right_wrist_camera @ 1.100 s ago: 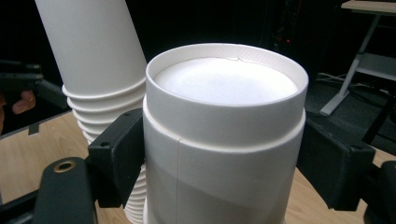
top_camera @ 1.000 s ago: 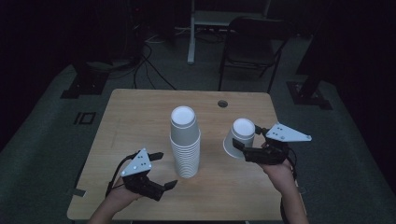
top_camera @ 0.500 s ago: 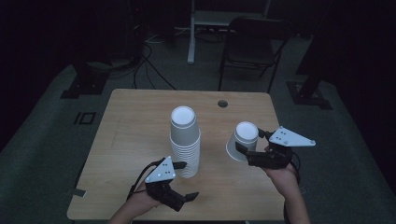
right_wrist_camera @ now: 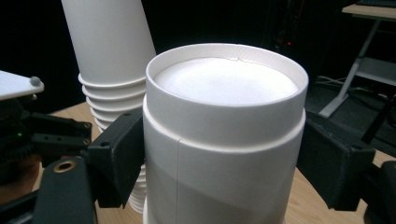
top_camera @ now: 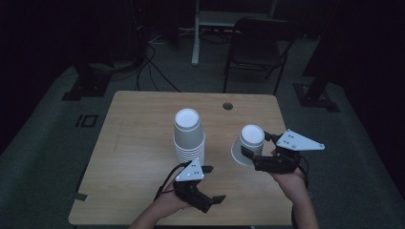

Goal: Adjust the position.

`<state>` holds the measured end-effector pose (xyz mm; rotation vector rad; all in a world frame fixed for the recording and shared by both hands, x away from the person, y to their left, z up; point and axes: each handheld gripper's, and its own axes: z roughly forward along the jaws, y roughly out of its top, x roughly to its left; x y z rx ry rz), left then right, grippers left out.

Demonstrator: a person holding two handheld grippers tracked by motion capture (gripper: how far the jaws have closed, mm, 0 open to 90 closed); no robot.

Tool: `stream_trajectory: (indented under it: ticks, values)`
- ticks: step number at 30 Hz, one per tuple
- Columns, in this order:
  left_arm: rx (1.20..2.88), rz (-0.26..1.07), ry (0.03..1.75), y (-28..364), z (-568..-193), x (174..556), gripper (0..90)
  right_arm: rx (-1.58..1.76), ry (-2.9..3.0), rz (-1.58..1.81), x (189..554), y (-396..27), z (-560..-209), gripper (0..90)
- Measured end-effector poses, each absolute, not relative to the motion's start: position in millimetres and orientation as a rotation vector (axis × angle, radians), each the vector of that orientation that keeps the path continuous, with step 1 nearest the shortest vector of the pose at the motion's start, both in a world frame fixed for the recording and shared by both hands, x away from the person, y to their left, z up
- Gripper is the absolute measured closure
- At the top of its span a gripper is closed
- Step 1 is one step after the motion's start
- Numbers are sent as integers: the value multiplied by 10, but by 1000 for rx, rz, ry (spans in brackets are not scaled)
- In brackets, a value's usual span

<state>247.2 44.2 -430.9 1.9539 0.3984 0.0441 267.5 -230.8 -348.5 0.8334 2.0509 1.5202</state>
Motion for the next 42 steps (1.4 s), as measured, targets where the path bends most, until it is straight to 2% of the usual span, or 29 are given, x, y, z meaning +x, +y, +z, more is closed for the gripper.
stream_trajectory:
  ticks: [10, 17, 21, 25, 28, 31, 34, 36, 40, 42]
  values:
    - [1876, -26, 443, 85, -4371, 2654, 45, 806, 2035, 1550, 2623, -2344, -3403, 209]
    - [1816, -72, 398, 34, -4287, 2697, 50, 796, 2052, 1562, 2602, -2325, -3410, 209]
    - [1791, -72, 404, 43, -4221, 2717, 70, 797, 2057, 1574, 2591, -2328, -3423, 209]
    - [1752, -81, 387, 57, -4152, 2734, 150, 795, 2059, 1590, 2580, -2317, -3422, 209]
    - [1747, -51, 384, 68, -4119, 2734, 163, 789, 2066, 1583, 2575, -2302, -3434, 209]
    - [1735, -16, 385, 102, -4116, 2739, 258, 794, 2064, 1592, 2569, -2330, -3440, 208]
    - [1717, 18, 375, 148, -4105, 2732, 414, 798, 2065, 1623, 2546, -2383, -3452, 208]
    - [1692, 14, 379, 176, -4089, 2735, 484, 799, 2065, 1627, 2523, -2410, -3457, 208]
    - [1646, -6, 383, 225, -4051, 2755, 610, 800, 2071, 1669, 2493, -2468, -3464, 208]
    - [1618, -31, 376, 250, -4043, 2770, 640, 801, 2079, 1678, 2484, -2485, -3469, 208]
